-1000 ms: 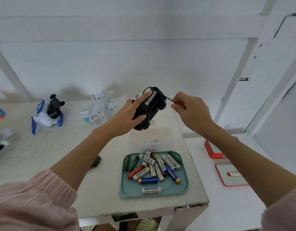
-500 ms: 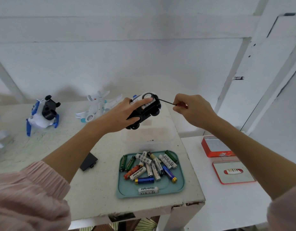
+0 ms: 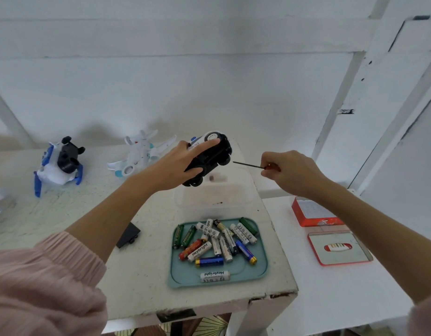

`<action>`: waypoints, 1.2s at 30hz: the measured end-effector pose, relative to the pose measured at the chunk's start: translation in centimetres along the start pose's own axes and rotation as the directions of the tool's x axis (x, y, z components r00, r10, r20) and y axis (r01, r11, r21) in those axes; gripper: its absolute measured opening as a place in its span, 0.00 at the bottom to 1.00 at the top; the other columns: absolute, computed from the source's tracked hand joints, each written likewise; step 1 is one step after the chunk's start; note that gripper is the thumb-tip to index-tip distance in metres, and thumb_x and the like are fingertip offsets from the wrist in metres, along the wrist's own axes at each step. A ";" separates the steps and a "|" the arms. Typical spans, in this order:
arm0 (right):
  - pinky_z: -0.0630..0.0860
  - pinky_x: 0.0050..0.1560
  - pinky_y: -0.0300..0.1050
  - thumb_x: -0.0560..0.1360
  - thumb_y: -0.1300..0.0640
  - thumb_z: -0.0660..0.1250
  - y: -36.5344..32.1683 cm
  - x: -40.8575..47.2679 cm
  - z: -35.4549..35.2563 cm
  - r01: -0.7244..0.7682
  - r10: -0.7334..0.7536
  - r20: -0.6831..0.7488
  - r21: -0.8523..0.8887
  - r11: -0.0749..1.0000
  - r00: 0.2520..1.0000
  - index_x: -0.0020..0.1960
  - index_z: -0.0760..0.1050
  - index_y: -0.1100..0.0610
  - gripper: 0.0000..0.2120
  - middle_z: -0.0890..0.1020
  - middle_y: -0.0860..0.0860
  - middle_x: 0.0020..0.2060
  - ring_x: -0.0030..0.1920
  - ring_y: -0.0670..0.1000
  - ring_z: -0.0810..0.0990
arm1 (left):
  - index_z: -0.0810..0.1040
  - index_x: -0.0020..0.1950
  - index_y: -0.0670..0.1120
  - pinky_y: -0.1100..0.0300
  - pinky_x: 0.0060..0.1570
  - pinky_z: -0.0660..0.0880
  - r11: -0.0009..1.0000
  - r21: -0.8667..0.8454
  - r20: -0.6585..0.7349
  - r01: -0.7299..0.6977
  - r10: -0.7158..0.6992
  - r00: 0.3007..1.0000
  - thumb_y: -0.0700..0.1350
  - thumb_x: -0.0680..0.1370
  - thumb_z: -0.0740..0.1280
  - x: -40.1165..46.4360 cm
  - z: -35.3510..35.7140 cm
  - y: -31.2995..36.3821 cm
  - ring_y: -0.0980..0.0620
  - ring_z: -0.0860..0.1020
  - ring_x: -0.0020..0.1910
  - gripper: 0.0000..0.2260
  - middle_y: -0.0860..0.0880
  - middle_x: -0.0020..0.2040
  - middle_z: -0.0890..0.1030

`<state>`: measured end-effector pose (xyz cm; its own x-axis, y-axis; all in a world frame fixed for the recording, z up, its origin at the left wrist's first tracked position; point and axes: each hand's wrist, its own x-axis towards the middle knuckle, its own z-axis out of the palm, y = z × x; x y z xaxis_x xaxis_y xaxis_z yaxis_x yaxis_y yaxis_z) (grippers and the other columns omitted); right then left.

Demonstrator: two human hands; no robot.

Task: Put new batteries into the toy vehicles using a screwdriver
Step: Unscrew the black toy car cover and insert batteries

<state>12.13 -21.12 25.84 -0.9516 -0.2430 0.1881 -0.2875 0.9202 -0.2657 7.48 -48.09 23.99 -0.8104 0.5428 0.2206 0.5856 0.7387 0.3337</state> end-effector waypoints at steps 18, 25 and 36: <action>0.74 0.45 0.41 0.73 0.59 0.64 -9.5 0.9 2.4 0.332 -0.395 0.247 0.260 0.907 0.885 0.50 0.79 0.50 0.09 0.77 0.42 0.39 0.39 0.40 0.73 | 0.48 0.70 0.68 0.68 0.53 0.75 0.573 -0.814 -0.182 0.090 -0.400 0.898 0.40 0.82 0.58 -7.9 -1.9 -2.6 0.53 0.76 0.62 0.29 0.43 0.73 0.66; 0.74 0.47 0.37 0.74 0.59 0.67 -14.9 0.7 5.8 0.432 -0.530 0.371 0.318 0.844 0.762 0.55 0.80 0.49 0.11 0.79 0.40 0.41 0.41 0.39 0.76 | 0.47 0.75 0.61 0.61 0.55 0.77 0.478 -0.872 -0.199 0.106 -0.543 0.816 0.38 0.82 0.57 -12.6 -2.9 -4.4 0.59 0.80 0.56 0.30 0.63 0.62 0.70; 0.75 0.51 0.45 0.71 0.62 0.69 -18.6 0.2 11.7 0.449 -0.567 0.416 0.352 0.822 0.711 0.49 0.80 0.55 0.07 0.76 0.48 0.46 0.45 0.48 0.76 | 0.48 0.72 0.67 0.56 0.58 0.77 0.440 -0.883 -0.164 0.160 -0.611 0.775 0.41 0.82 0.58 -18.6 -3.5 -6.5 0.52 0.76 0.63 0.29 0.49 0.75 0.62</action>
<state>16.04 -41.88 19.79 -0.5591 -0.8219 -0.1089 -0.7013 0.5389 -0.4666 18.73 -64.37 20.93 -0.9884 -0.0962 0.1178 0.1125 0.0591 0.9919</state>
